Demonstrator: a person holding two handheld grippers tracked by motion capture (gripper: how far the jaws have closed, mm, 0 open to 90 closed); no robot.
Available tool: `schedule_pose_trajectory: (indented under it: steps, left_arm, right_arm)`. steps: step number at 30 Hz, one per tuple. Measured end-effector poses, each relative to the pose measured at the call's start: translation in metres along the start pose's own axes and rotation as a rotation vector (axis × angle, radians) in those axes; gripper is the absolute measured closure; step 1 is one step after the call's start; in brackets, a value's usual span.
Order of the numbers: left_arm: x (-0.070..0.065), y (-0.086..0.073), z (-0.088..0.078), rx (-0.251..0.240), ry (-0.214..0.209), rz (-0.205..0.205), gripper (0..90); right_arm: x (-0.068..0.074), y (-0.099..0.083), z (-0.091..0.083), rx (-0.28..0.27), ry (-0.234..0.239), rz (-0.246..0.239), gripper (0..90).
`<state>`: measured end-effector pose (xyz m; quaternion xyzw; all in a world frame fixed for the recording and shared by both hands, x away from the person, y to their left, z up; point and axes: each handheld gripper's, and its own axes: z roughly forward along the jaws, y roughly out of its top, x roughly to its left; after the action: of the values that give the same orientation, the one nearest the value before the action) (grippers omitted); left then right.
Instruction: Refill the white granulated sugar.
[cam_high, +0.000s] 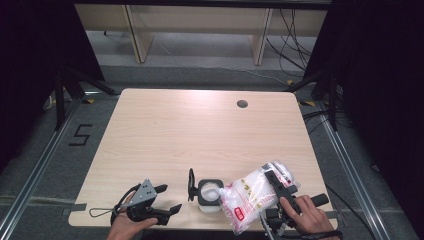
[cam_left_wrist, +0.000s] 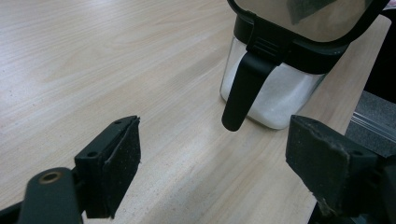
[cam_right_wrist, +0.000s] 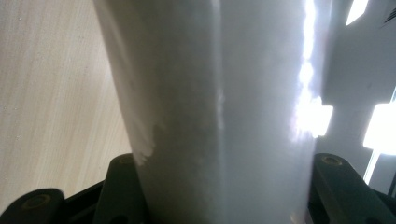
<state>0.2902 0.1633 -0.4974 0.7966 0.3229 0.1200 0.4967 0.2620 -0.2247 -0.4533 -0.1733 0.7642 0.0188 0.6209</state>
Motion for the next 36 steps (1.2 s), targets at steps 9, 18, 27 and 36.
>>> schedule_pose_trajectory:
  steps: [9,18,27,36]
  left_arm:
    - [0.0,0.0,0.0,0.0,-0.001,0.002,17.5]
    - [0.002,0.001,-0.001,0.008,0.0,0.024,17.9]
    - [0.002,0.001,-0.002,0.007,-0.001,0.023,17.9]
    - [0.002,0.001,-0.001,0.007,-0.004,0.035,17.9]
  right_arm:
    - [0.002,-0.001,0.0,0.011,0.041,0.016,52.3]
    - [0.008,0.0,0.004,-0.015,0.06,0.068,52.8]
    - [0.01,-0.005,0.009,-0.077,0.111,0.134,54.6]
    - [0.015,-0.015,0.009,-0.126,0.157,0.334,55.5]
